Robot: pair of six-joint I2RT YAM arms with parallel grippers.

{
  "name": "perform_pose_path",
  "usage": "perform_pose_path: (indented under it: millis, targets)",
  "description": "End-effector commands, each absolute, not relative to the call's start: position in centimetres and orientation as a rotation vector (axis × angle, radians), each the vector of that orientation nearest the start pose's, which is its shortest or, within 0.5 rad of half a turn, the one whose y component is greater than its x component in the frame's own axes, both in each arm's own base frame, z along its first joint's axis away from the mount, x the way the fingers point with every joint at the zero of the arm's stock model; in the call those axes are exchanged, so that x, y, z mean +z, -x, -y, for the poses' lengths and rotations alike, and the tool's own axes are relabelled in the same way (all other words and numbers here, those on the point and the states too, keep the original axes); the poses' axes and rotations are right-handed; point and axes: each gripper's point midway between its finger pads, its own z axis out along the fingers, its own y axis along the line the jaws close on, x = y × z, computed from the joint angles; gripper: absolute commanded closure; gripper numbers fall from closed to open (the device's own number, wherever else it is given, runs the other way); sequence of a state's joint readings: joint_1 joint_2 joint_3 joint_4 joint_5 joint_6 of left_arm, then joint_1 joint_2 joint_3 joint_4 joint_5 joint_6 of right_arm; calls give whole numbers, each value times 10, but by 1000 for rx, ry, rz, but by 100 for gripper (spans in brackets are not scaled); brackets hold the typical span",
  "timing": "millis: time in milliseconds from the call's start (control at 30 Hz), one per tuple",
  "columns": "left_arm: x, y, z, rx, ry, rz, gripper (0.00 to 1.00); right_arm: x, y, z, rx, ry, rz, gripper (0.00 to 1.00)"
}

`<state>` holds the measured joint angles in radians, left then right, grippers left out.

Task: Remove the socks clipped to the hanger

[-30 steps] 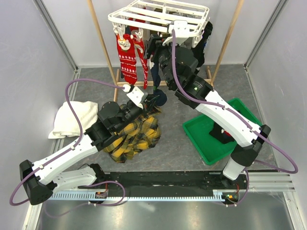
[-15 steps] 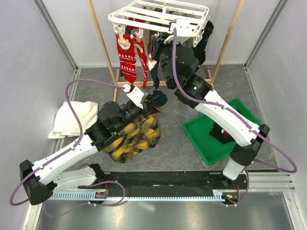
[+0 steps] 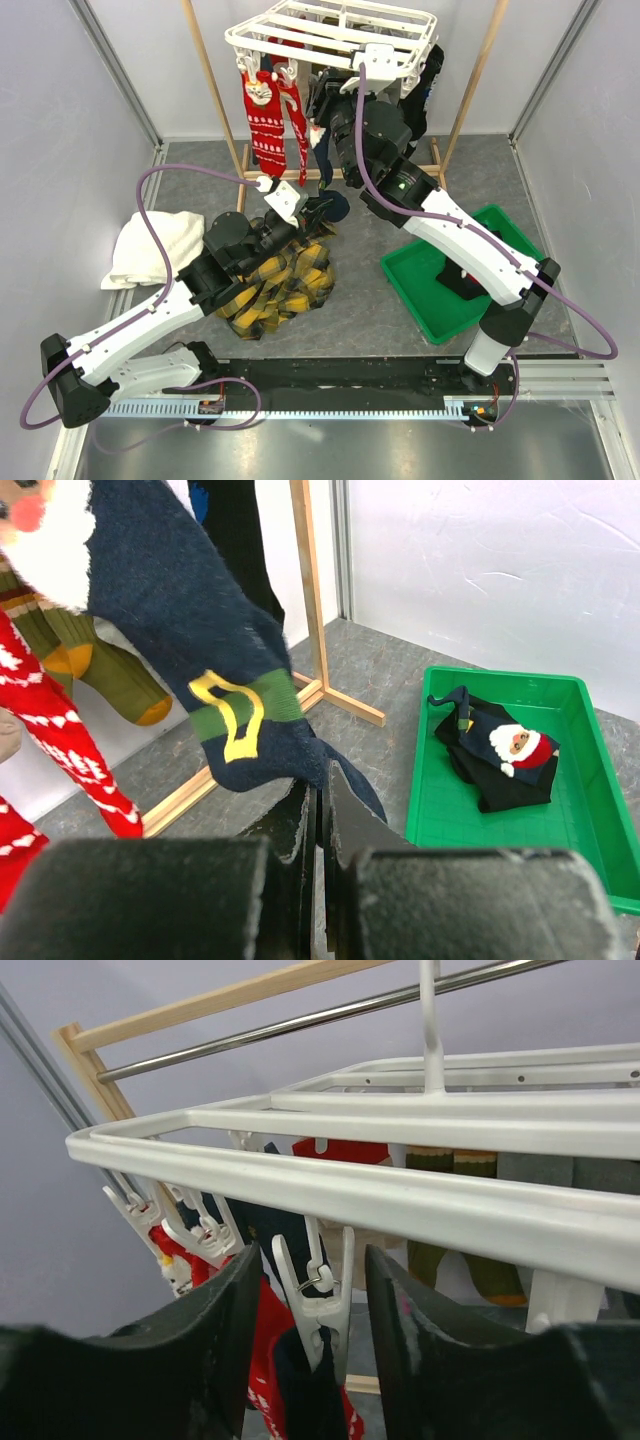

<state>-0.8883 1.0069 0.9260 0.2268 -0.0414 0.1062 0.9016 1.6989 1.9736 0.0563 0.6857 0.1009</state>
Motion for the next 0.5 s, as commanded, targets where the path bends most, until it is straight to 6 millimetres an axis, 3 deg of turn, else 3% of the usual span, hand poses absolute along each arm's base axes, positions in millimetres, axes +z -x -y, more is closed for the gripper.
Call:
perform_pose_path:
  millis: [0,133,233,367,467]
  targets:
    - [390,-242,287,-637,-655,-1227,98,553,-377,-307,477,-124,-1258,43]
    - [389,-242,287,-638,-655,-1229,98,557,-377,-303,487,-158,-1243,41]
    - [389,-243,287,-636,-656,-1228,98,559,-378,-299,483,-183,-1237,60]
    - [390,-242,287,-639,-657,-1225,98,562,-376,-298,500,-194,-1222,100]
    - [390,-242,287,-637,-658,-1226,98,561,-376,-299,503,-192,-1223,100]
